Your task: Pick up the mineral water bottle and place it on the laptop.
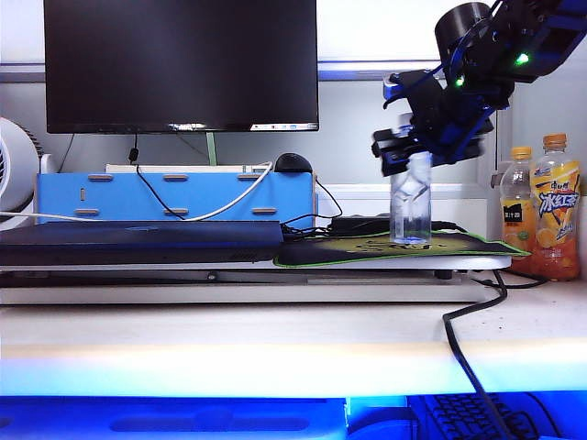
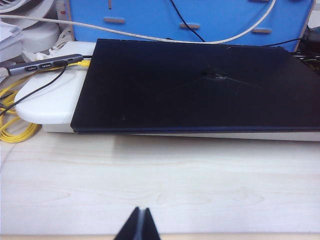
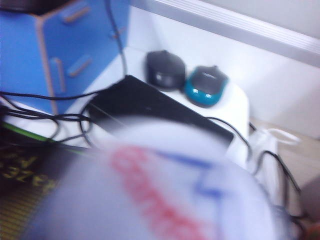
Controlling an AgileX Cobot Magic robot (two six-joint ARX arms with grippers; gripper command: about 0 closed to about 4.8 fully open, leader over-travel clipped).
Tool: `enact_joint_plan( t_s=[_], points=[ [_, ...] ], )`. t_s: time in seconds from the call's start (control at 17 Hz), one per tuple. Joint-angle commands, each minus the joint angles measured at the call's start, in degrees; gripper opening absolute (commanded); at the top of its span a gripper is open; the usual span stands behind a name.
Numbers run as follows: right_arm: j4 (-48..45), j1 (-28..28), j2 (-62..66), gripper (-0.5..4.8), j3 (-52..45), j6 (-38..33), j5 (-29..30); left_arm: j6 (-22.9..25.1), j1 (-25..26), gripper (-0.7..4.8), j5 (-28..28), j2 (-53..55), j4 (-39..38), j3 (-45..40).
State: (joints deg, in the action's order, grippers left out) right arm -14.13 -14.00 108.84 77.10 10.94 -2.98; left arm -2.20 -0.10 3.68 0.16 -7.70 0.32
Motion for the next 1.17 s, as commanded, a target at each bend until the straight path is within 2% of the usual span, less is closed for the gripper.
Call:
enact_joint_plan(
  t_s=[0.06, 0.41, 0.59, 0.76, 0.94, 1.17],
  points=[
    [-0.59, -0.02, -0.17, 2.0, 0.5, 0.02, -0.09, 0.04, 0.02, -0.02, 0.2, -0.11, 0.46, 0.09],
    [-1.68, -0.33, -1.86, 2.0, 0.55, -0.07, 0.9, 0.04, 0.02, -0.02, 0.2, -0.11, 0.46, 0.09],
    [-4.04, -0.44, -5.46, 2.0, 1.22, -0.63, 3.39, 0.04, 0.02, -0.02, 0.17, -0.11, 0.46, 0.09],
    [-1.66, -1.11, -7.63, 2.01, 5.09, -1.79, 8.74, 0.04, 0.02, -0.02, 0.17, -0.11, 0.46, 0.09],
    [-0.39, -4.24, -7.76, 2.01, 10.45, -3.85, 14.56, 0.04, 0.02, -0.02, 0.2, -0.11, 0.46, 0.09],
    [0.22, -10.25, -7.52, 2.01, 13.92, -3.87, 18.1, 0.04, 0.02, -0.02, 0.2, -0.11, 0.46, 0.09]
  ],
)
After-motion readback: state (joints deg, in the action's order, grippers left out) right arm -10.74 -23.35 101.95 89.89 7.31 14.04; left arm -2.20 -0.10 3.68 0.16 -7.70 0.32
